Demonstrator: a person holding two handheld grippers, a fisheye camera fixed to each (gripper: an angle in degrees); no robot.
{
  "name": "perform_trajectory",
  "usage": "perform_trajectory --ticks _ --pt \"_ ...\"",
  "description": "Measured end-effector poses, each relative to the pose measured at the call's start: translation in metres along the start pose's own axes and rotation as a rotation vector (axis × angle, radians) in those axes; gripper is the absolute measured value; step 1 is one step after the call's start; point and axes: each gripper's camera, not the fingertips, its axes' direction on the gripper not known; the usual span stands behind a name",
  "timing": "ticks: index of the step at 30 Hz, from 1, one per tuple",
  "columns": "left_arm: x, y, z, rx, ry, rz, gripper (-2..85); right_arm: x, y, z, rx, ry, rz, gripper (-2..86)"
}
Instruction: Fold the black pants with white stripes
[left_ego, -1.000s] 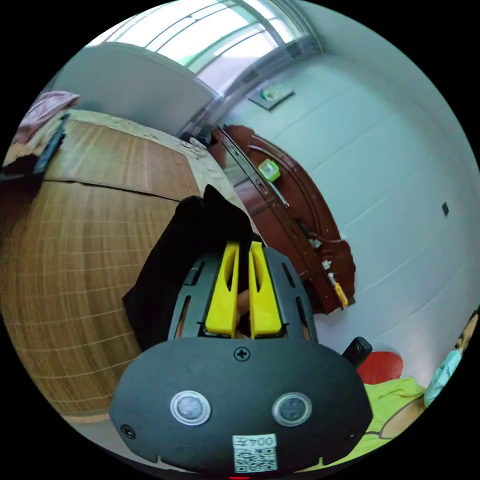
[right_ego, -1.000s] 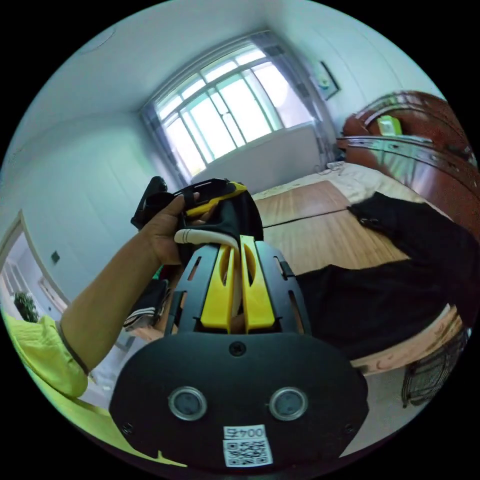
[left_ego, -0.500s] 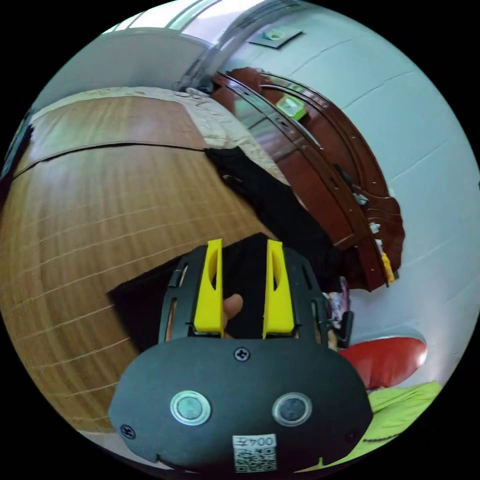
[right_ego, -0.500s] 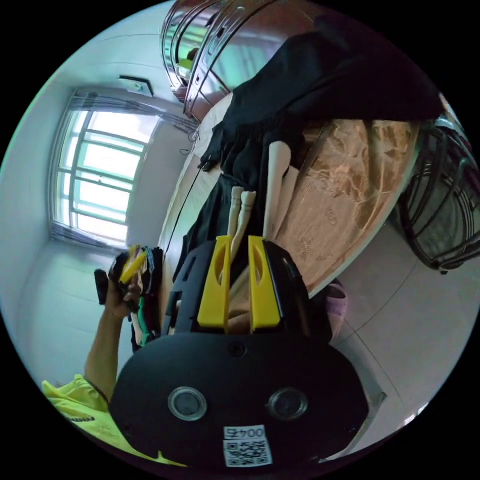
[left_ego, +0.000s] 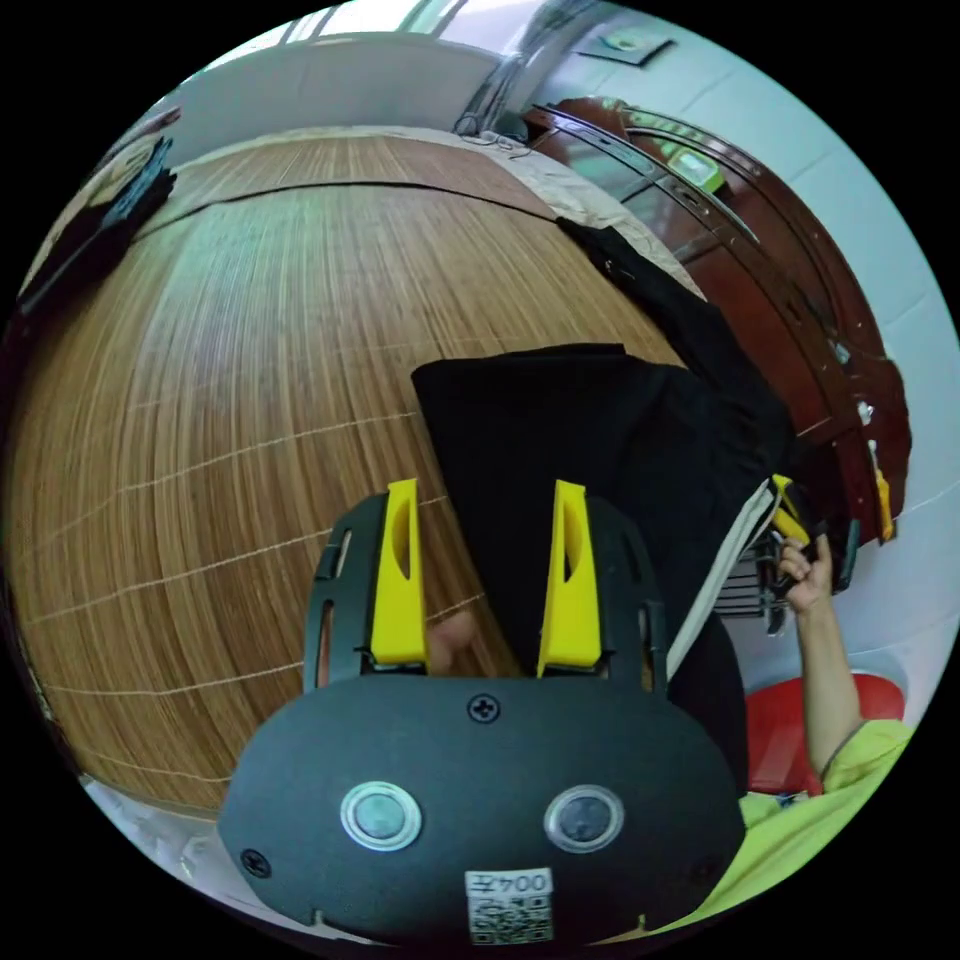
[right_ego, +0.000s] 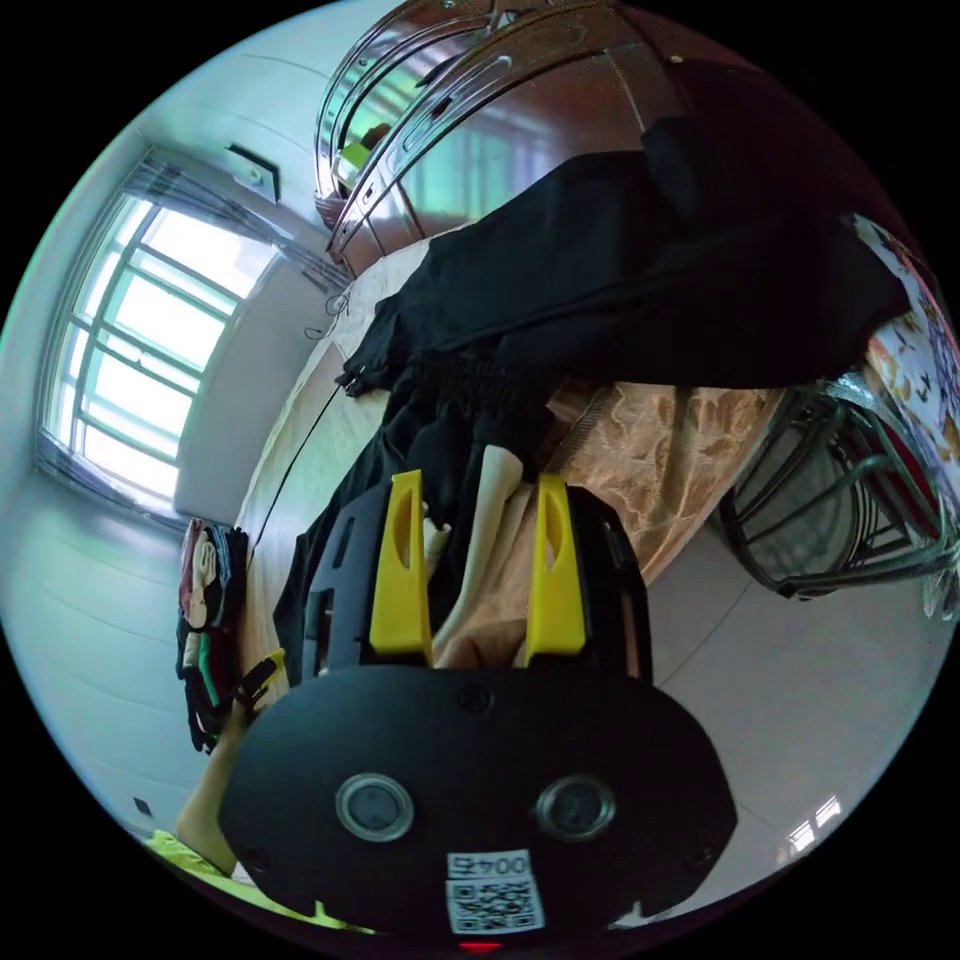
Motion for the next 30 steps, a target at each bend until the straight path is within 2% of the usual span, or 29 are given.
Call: perform_trajectory --ticks 3,7,13,16,21,24,27,30 --pt "0.01 0.009 0.014 -0.002 -0.108 0.061 17.4 -0.014 -0.001 0.02 -0.061 0.071 -0.045 13.7" --pt "0.009 0.026 0.023 0.004 -0.229 0.098 15.1 -0.027 0.004 0.033 -0.052 0.165 -0.08 9.3" --pt "-0.023 0.042 0.016 0.065 -0.134 0.026 4.9 -0.054 0.014 0.055 -0.068 0.2 -0.097 6.1" --pt "-0.049 0.049 0.002 0.088 -0.144 -0.008 3.4 -0.072 0.019 0.067 -0.084 0.206 -0.112 5.7" --pt "-0.115 0.064 -0.051 0.101 -0.278 -0.024 3.1 -0.137 0.045 0.109 -0.19 0.135 -0.225 5.7" --pt "-0.185 0.08 -0.098 0.107 -0.366 -0.075 3.3 -0.187 0.078 0.137 -0.272 0.096 -0.332 6.6" --pt "-0.261 0.106 -0.156 0.143 -0.333 -0.169 4.1 -0.221 0.104 0.15 -0.319 0.097 -0.398 7.9" --pt "-0.306 0.144 -0.221 0.216 -0.26 -0.225 6.3 -0.225 0.112 0.13 -0.248 0.101 -0.349 8.2"
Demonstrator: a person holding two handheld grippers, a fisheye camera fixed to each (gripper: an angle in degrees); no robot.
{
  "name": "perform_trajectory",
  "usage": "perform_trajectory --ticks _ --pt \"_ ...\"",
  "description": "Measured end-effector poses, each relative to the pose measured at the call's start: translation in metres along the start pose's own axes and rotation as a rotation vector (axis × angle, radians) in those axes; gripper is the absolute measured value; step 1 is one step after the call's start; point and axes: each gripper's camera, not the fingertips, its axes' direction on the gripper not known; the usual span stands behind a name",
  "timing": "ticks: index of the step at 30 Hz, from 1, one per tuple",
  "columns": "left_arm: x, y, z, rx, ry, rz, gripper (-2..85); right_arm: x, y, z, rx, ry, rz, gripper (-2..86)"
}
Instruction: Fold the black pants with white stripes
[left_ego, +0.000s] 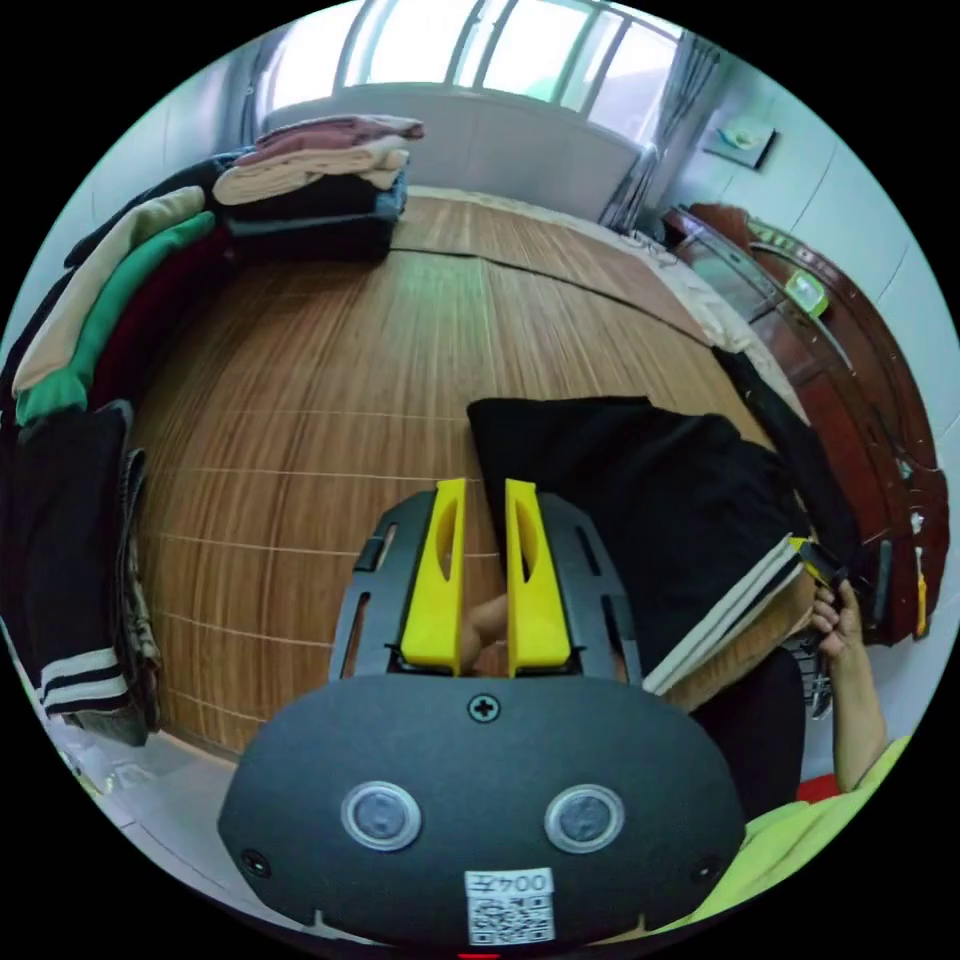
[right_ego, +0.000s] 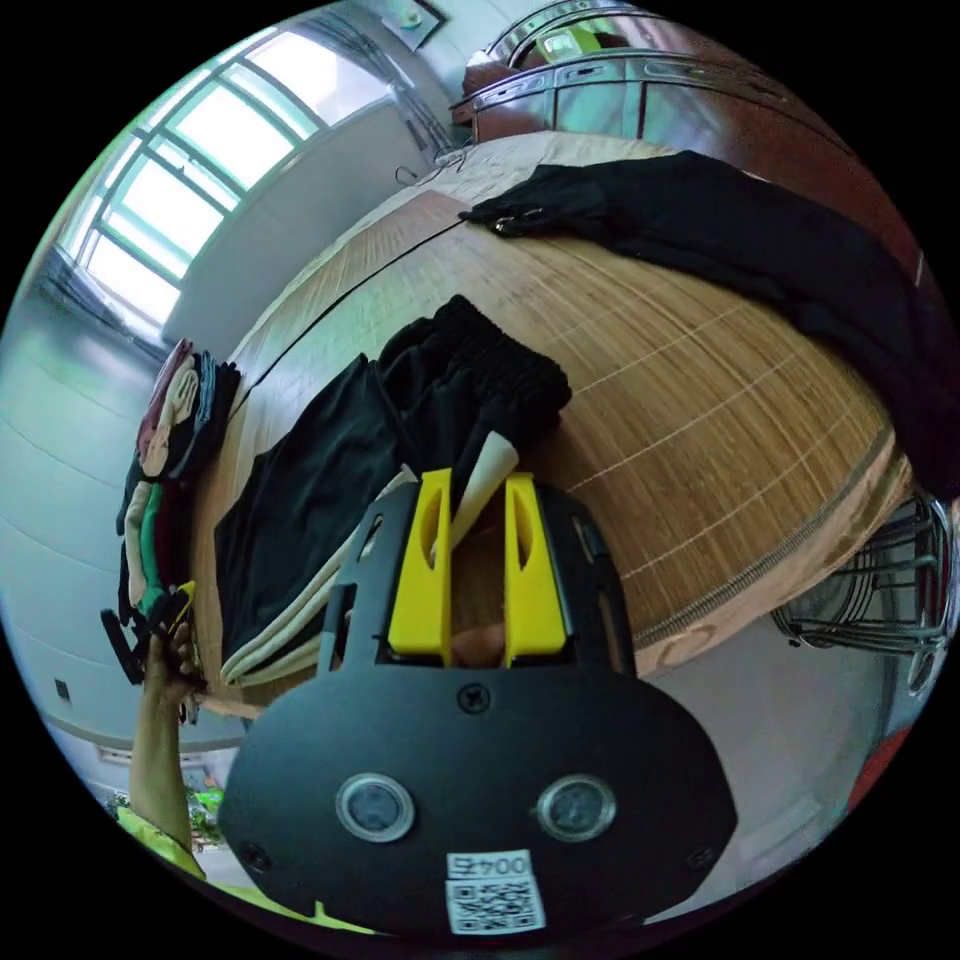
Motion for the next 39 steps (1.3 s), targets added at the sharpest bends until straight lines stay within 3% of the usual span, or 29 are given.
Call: perform_trajectory --ticks 6,9,11,20,25,27,32,39 --pt "-0.001 0.082 -0.09 0.085 0.112 0.135 7.3 0.009 0.05 -0.053 0.076 -0.158 0.025 6.3" --pt "0.041 0.128 -0.099 0.099 0.078 0.256 4.8 -0.004 0.076 -0.068 0.066 -0.208 -0.002 5.7" --pt "0.081 0.155 -0.074 -0.008 -0.072 0.415 3.3 -0.02 0.092 -0.077 0.062 -0.206 -0.055 5.3" --pt "0.13 0.192 -0.086 -0.021 -0.307 0.598 3.0 -0.114 0.142 -0.072 0.033 0.1 -0.424 -0.2" --pt "0.094 0.174 -0.129 -0.036 -0.171 0.441 3.5 -0.135 0.142 -0.036 -0.052 0.222 -0.461 -0.6" --pt "0.075 0.177 -0.162 0.037 -0.181 0.357 4.1 -0.137 0.141 -0.016 -0.109 0.265 -0.434 -0.6" --pt "0.037 0.232 -0.212 0.075 -0.11 0.287 9.1 -0.14 0.143 -0.006 -0.108 0.208 -0.384 -0.6" --pt "0.062 0.261 -0.219 0.156 -0.182 0.251 9.9 -0.157 0.162 -0.003 -0.06 0.233 -0.43 -0.4"
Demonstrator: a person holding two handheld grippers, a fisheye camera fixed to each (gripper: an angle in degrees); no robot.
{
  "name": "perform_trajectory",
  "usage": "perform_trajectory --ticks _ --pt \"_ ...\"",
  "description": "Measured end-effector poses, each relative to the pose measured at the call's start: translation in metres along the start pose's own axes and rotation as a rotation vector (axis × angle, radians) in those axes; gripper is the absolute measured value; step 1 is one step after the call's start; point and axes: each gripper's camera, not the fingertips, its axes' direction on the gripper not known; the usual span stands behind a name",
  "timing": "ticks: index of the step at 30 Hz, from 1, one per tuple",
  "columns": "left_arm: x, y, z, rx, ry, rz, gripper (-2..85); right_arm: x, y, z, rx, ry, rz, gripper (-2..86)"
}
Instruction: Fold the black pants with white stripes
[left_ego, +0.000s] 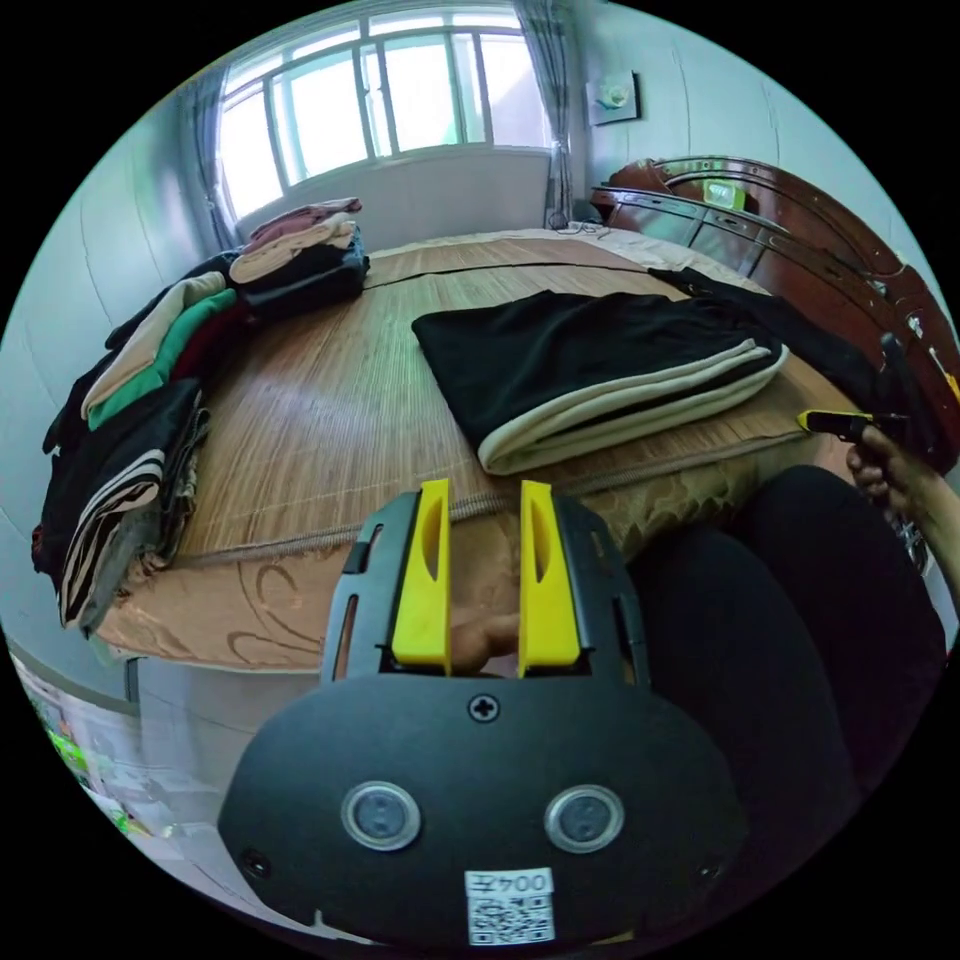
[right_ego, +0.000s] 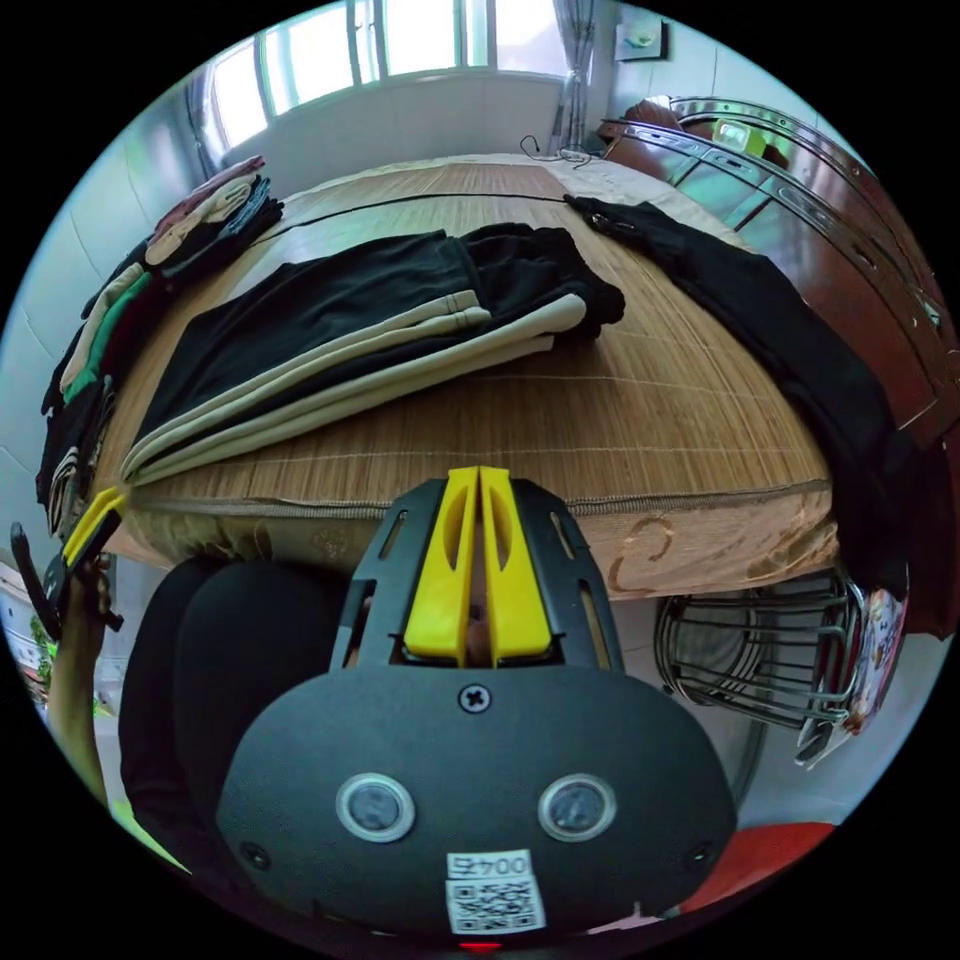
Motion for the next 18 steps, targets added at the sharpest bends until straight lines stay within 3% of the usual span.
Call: perform_trajectory --ticks 10,18 --pt "0.011 -0.029 -0.017 0.017 -0.079 0.032 7.8 -0.005 0.003 -0.003 0.011 -0.051 0.05 -0.3" --pt "-0.009 -0.054 -0.043 0.067 -0.041 -0.068 7.4 -0.009 0.005 -0.004 0.02 -0.048 0.048 -0.3"
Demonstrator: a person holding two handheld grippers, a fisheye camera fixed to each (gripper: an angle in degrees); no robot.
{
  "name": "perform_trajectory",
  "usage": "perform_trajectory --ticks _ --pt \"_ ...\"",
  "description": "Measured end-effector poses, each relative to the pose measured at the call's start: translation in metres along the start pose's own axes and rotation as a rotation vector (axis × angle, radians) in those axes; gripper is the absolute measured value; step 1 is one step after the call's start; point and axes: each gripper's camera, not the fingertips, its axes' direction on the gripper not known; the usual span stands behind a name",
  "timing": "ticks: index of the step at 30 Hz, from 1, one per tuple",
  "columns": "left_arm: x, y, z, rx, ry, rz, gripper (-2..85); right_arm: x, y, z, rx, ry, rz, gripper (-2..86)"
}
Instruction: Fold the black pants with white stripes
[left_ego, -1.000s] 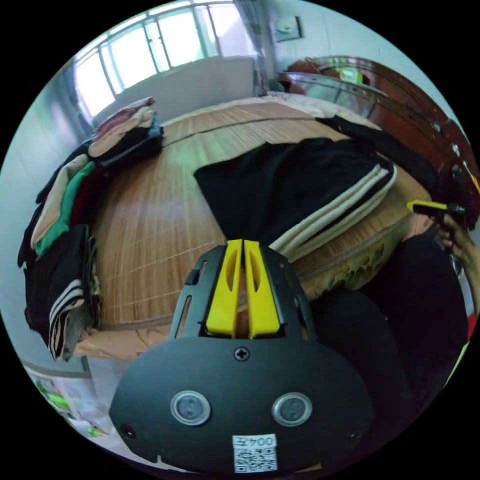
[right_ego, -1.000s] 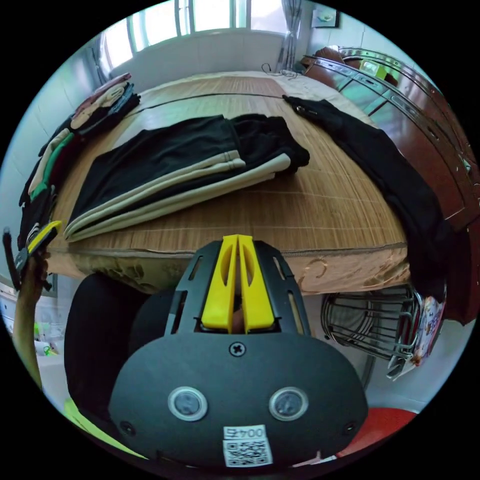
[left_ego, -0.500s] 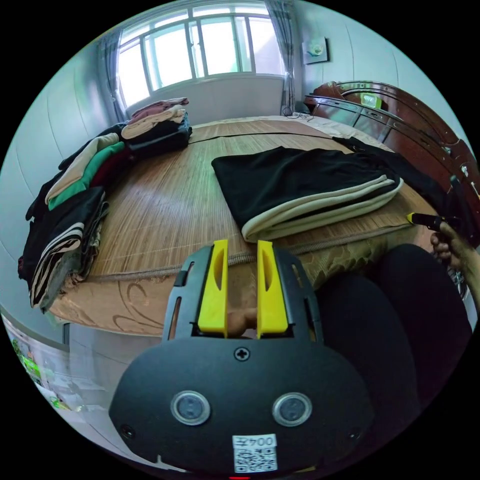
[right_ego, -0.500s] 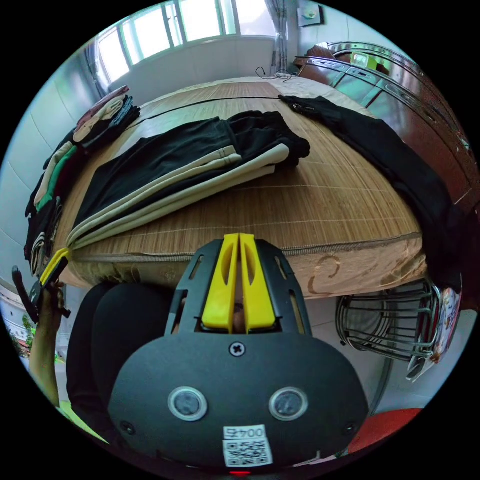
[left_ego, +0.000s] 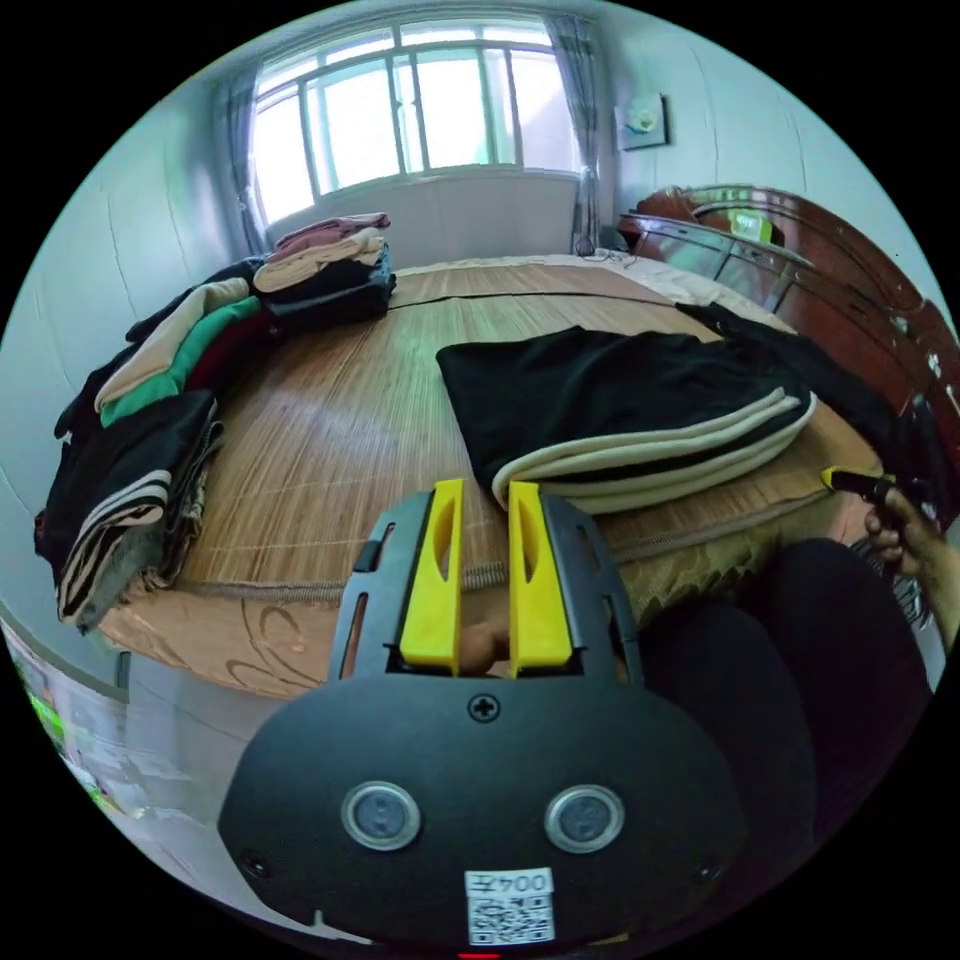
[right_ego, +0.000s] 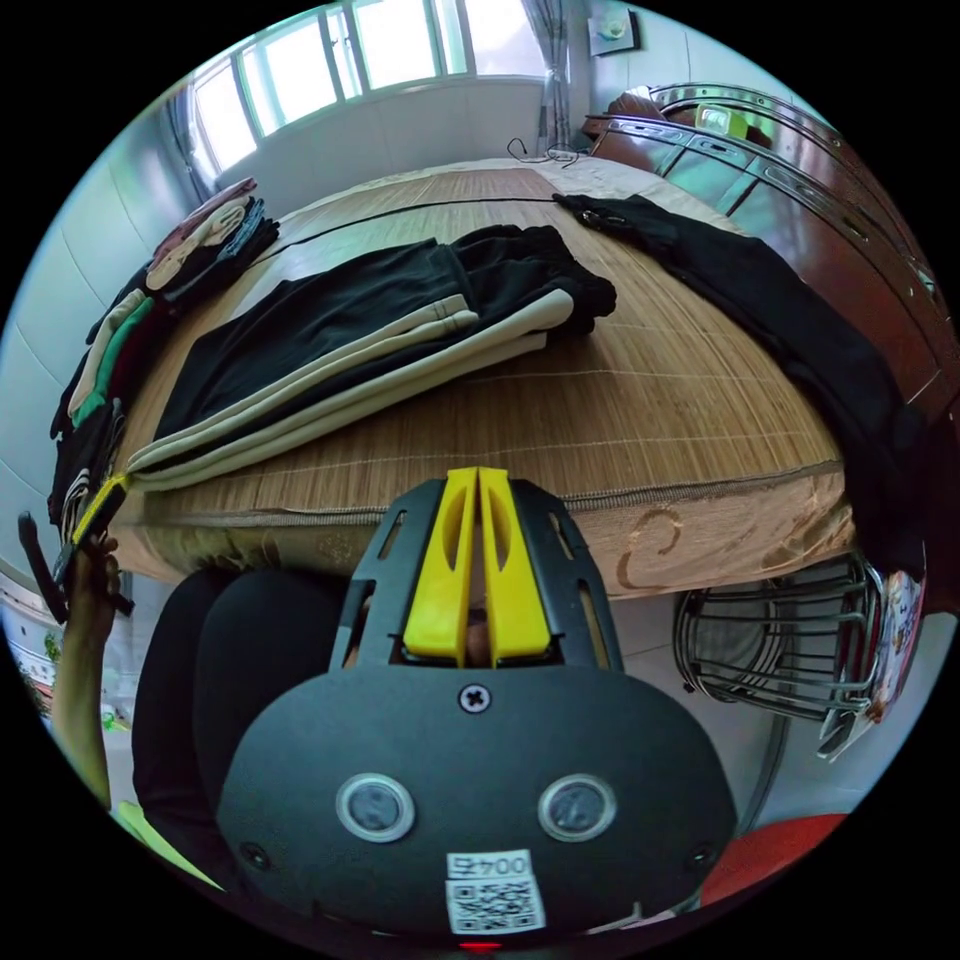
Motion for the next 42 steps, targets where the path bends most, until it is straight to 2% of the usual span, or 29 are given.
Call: perform_trajectory --ticks 3,10,14,19,22,24,27,31,33,36,39,42 --pt "-0.017 -0.01 -0.008 0.006 0.05 -0.097 7.5 0.0 0.001 0.0 0.007 0.005 0.004 -0.3" --pt "0.019 -0.019 -0.017 0.003 0.029 0.012 7.1 0.005 0.001 0.001 0.01 0.008 0.003 -0.3" --pt "0.032 -0.029 0.0 -0.085 -0.013 0.047 6.7 0.011 0.0 0.002 0.011 0.013 -0.004 -0.4" --pt "0.04 -0.017 -0.01 -0.093 -0.046 0.099 3.8 0.025 -0.001 0.004 0.022 -0.006 0.005 -0.7" --pt "0.036 -0.006 -0.016 -0.047 -0.006 0.101 3.2 0.046 -0.007 -0.002 0.017 -0.094 0.08 -0.8" --pt "0.036 -0.008 -0.019 -0.053 -0.01 0.122 3.0 0.064 -0.014 -0.023 0.17 -0.205 0.128 -0.7" --pt "0.036 -0.007 -0.023 -0.057 -0.013 0.162 2.6 0.074 -0.042 -0.033 0.23 -0.268 0.108 -0.4" --pt "0.027 0.0 -0.027 -0.046 0.03 0.177 2.1 0.079 -0.072 -0.007 0.109 -0.255 0.059 0.5" --pt "0.022 0.006 -0.03 -0.047 0.04 0.191 1.8 0.091 -0.077 0.019 -0.041 -0.183 0.079 0.7" --pt "0.004 0.009 -0.049 -0.052 0.1 0.163 1.3 0.122 -0.077 0.008 0.002 -0.348 0.155 1.9" --pt "0.002 0.006 -0.093 0.063 0.118 0.169 1.1 0.143 -0.093 -0.009 0.068 -0.479 0.18 4.7" --pt "0.027 -0.011 -0.102 0.098 0.085 0.256 0.9 0.155 -0.125 -0.002 0.026 -0.624 0.196 6.2"
